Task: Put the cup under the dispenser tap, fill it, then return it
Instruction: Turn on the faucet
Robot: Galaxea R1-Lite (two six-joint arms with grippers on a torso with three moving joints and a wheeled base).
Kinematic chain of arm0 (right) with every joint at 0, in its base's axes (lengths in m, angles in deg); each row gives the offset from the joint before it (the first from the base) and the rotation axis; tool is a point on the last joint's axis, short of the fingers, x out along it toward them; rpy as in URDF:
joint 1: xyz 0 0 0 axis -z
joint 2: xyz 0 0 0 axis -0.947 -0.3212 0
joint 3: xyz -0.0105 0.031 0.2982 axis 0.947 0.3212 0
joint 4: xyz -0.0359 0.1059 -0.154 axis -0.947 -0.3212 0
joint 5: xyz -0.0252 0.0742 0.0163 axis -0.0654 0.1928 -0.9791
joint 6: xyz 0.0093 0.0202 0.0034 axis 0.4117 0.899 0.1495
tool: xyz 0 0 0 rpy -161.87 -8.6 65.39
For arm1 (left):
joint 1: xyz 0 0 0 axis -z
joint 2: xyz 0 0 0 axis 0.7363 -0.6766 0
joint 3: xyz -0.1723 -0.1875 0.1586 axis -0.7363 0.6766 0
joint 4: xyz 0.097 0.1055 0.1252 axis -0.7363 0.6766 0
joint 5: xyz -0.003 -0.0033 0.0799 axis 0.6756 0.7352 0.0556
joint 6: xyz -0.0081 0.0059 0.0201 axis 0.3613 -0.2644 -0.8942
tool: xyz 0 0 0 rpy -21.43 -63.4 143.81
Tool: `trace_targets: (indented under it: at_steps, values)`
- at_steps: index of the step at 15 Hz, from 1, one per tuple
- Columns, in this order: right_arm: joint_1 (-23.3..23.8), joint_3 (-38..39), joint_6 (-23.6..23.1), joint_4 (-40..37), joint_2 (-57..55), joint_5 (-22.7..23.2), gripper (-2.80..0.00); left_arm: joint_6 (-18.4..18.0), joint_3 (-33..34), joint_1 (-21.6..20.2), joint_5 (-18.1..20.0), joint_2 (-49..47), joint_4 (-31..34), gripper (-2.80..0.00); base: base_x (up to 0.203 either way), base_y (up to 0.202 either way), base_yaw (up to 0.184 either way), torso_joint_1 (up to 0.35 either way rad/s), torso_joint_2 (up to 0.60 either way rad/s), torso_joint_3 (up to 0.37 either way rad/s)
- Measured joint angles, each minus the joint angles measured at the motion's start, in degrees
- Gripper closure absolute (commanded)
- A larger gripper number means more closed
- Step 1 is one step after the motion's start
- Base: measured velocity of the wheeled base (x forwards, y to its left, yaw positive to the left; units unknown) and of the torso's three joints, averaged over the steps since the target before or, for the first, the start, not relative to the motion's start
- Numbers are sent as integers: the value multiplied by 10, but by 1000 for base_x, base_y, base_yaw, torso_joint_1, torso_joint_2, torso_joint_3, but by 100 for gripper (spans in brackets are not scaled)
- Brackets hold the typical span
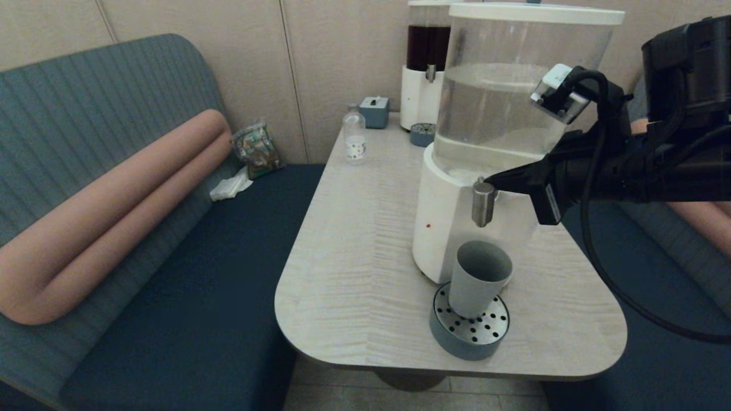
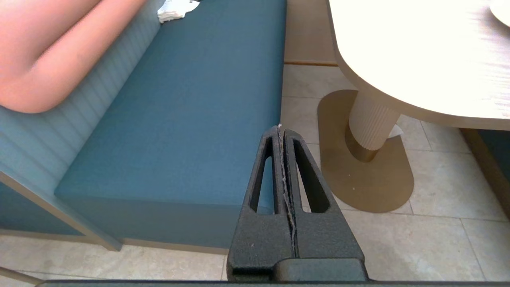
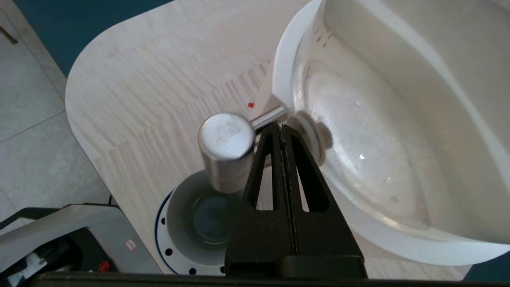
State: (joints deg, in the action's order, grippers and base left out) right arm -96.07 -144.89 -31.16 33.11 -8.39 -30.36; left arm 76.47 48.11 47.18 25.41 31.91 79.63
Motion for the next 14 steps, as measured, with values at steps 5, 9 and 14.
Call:
trace_targets:
  at_steps: [5, 9, 14]
  values:
    - [0, 1, 0, 0, 1, 19, 0, 0, 0, 0, 0, 0, 0, 0, 0, 0, 0, 0, 0, 0]
    - [0, -1, 0, 0, -1, 31, 0, 0, 0, 0, 0, 0, 0, 0, 0, 0, 0, 0, 0, 0]
    - [0, -1, 0, 1, -6, 59, 0, 0, 0, 0, 0, 0, 0, 0, 0, 0, 0, 0, 0, 0]
